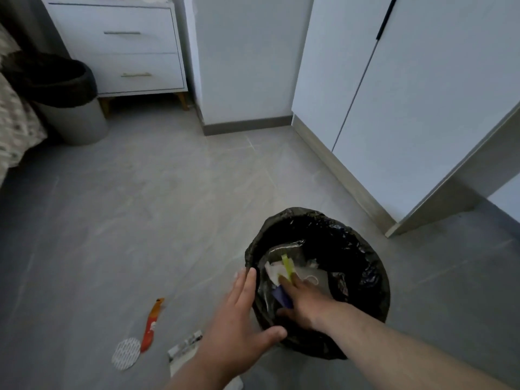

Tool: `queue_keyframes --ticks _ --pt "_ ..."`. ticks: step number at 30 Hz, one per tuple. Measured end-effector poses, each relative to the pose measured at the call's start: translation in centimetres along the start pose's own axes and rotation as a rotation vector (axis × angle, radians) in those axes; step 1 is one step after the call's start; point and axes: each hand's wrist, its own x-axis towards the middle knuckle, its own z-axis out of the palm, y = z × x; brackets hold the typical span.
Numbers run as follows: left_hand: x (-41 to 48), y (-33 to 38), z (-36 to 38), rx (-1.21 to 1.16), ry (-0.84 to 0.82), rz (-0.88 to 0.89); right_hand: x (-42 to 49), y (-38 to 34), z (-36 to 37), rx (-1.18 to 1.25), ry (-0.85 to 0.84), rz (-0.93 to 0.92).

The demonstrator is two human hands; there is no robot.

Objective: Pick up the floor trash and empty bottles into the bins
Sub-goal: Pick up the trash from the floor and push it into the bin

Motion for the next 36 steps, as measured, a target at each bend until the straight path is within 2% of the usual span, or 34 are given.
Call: queue_keyframes --ticks 5,9,13,16,18,21,24,29,34,36 --pt "0.1 -0.1 0.2 -0.130 0.010 -0.034 0.7 0.4 0.7 0.029 -0.046 0.025" --pt "-0.4 0.0 -0.5 -0.147 0.000 -0.059 -1.2 0.1 -1.6 0.076 0.112 0.004" --pt "-2.3 -1.4 -2.8 -0.118 0.073 -0.094 -4.0 -1.8 -5.7 0.066 0.293 -0.015" --pt "-4.6 -4.8 -4.8 -0.123 0.118 -0.244 -5.8 -5.1 -7.6 0.322 0.494 -0.089" --pt "-6.8 -8.3 -5.8 -0.154 0.112 -0.397 -6.7 -8.5 -7.6 0.328 0.580 -0.189" --pt "-10.5 -14.2 -6.5 -0.201 0.145 -0.611 -6.2 -13.9 -5.3 0.216 0.520 -0.363" --pt "-12.7 -19.3 -6.4 -0.164 0.181 -0.765 -3.5 -17.6 -0.8 0.167 0.345 -0.425" --pt "-10.4 -23.7 -6.5 -0.131 0.157 -0.871 1.7 -19.2 6.2 0.076 0.071 -0.291" --pt "-4.7 -25.4 -5.3 -0.059 0.215 -0.975 6.1 -19.3 11.2 0.006 -0.041 -0.185" --pt "-2.7 -25.1 -4.3 -0.036 0.211 -1.032 6.7 -19.4 13.0 -0.040 -0.025 -0.170"
